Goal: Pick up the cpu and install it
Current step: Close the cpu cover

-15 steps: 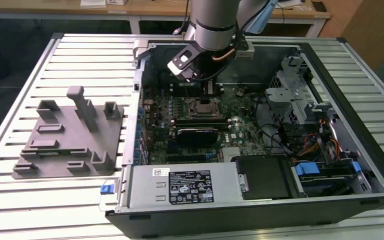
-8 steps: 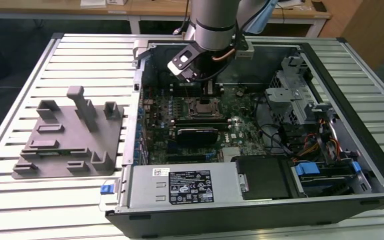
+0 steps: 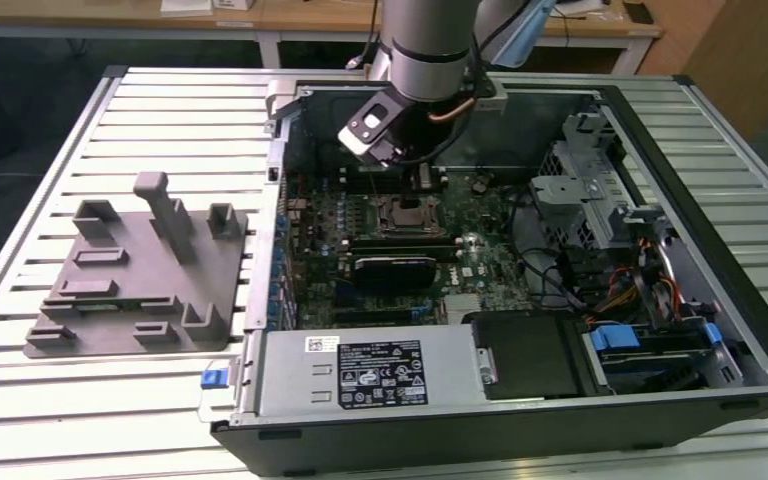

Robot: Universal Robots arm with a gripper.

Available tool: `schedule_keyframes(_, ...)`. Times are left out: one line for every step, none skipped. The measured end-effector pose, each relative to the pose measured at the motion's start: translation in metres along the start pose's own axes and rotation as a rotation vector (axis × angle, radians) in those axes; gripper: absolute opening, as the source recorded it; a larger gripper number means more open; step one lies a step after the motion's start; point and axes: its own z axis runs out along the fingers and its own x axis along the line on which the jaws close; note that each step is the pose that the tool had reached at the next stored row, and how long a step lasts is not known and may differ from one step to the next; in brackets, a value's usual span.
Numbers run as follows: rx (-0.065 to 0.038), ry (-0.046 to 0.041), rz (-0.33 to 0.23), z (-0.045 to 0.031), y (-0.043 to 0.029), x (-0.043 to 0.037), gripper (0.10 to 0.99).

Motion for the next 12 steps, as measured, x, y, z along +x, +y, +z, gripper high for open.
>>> schedule_keyframes(0.000, -0.0001, -0.018, 0.0000, 0.0000, 0.0000, 0.110)
schedule_keyframes(-0.001, -0.0001, -0.036, 0.0000, 0.0000, 0.0000, 0.110)
schedule_keyframes(-0.001, -0.0002, -0.054, 0.0000, 0.0000, 0.0000, 0.110)
schedule_keyframes(-0.002, -0.0003, -0.073, 0.0000, 0.0000, 0.0000, 0.110)
schedule_keyframes(-0.002, -0.0004, -0.091, 0.0000, 0.0000, 0.0000, 0.110)
schedule_keyframes(-0.003, -0.0005, -0.109, 0.0000, 0.0000, 0.0000, 0.110)
schedule_keyframes(-0.003, -0.0005, -0.127, 0.0000, 0.0000, 0.0000, 0.110)
schedule_keyframes(-0.004, -0.0005, -0.145, 0.0000, 0.0000, 0.0000, 0.110)
schedule_keyframes(-0.004, -0.0007, -0.163, 0.0000, 0.0000, 0.0000, 0.110)
schedule_keyframes(-0.005, -0.0007, -0.181, 0.0000, 0.0000, 0.0000, 0.110)
schedule_keyframes(-0.005, -0.0008, -0.199, 0.0000, 0.0000, 0.0000, 0.110)
schedule_keyframes(-0.006, -0.0008, -0.217, 0.0000, 0.0000, 0.0000, 0.110)
